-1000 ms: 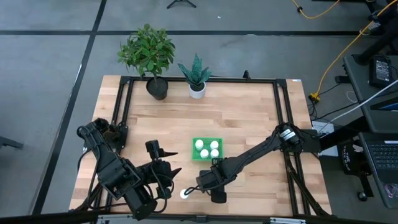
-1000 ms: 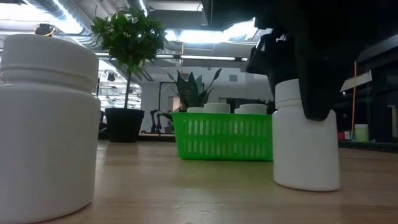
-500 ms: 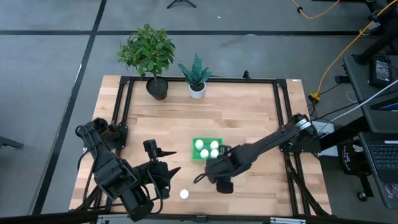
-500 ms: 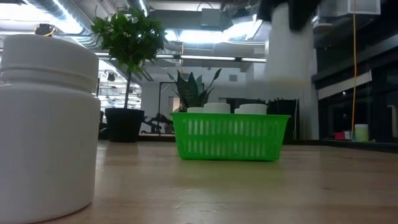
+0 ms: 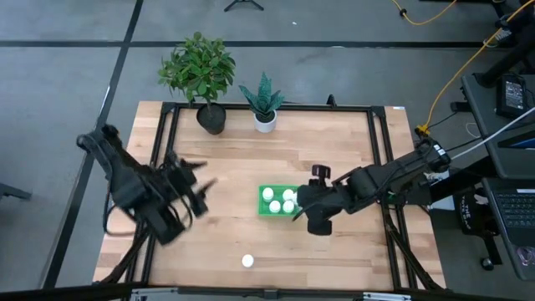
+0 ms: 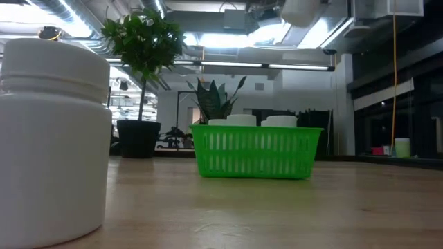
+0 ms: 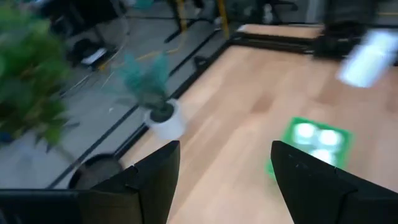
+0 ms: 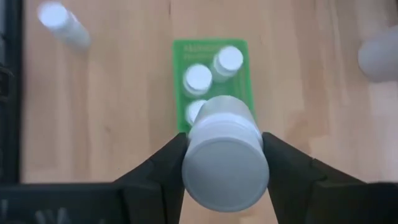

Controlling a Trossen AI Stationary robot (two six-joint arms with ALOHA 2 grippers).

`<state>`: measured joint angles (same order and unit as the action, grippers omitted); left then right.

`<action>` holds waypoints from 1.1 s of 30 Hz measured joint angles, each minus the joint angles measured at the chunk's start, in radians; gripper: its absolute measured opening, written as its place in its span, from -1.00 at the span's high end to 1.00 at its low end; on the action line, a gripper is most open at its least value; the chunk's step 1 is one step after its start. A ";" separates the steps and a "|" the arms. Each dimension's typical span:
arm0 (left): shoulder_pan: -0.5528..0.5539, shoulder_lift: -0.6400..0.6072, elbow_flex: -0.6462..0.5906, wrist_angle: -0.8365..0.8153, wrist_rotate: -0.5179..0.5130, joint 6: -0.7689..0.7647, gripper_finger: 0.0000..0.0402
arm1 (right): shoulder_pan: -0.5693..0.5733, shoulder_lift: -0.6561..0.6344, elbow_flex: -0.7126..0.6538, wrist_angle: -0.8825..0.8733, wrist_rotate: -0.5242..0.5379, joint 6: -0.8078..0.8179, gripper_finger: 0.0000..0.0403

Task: Pick and place pill bottles into a basket
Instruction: Put the white pill bottle into the green basket

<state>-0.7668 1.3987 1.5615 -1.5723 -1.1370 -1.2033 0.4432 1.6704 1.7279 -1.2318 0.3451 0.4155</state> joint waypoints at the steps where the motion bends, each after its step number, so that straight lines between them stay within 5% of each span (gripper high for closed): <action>1: 0.010 -0.043 -0.050 0.001 0.001 -0.025 -0.22 | -0.005 0.002 0.000 -0.016 0.000 -0.020 0.15; 6: 0.036 -0.257 -0.297 0.137 0.108 -0.017 -0.22 | -0.045 0.017 0.000 -0.045 0.001 -0.169 0.15; 13: 0.054 -0.522 -0.584 0.741 0.346 0.418 -0.21 | -0.149 0.003 0.000 -0.050 0.002 -0.324 0.15; 18: 0.109 -0.622 -0.667 1.013 0.342 0.662 -0.16 | -0.220 0.001 0.000 0.003 -0.016 -0.405 0.15; 24: 0.171 -0.632 -0.684 1.085 0.356 0.873 -0.11 | -0.295 0.001 0.000 0.170 -0.143 -0.458 0.15; 33: 0.213 -0.627 -0.684 1.083 0.413 0.951 -0.11 | -0.332 0.035 0.000 0.192 -0.191 -0.398 0.15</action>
<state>-0.5533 0.7719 0.8780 -0.4890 -0.7241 -0.2524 0.1116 1.7055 1.7279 -1.0401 0.1542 0.0179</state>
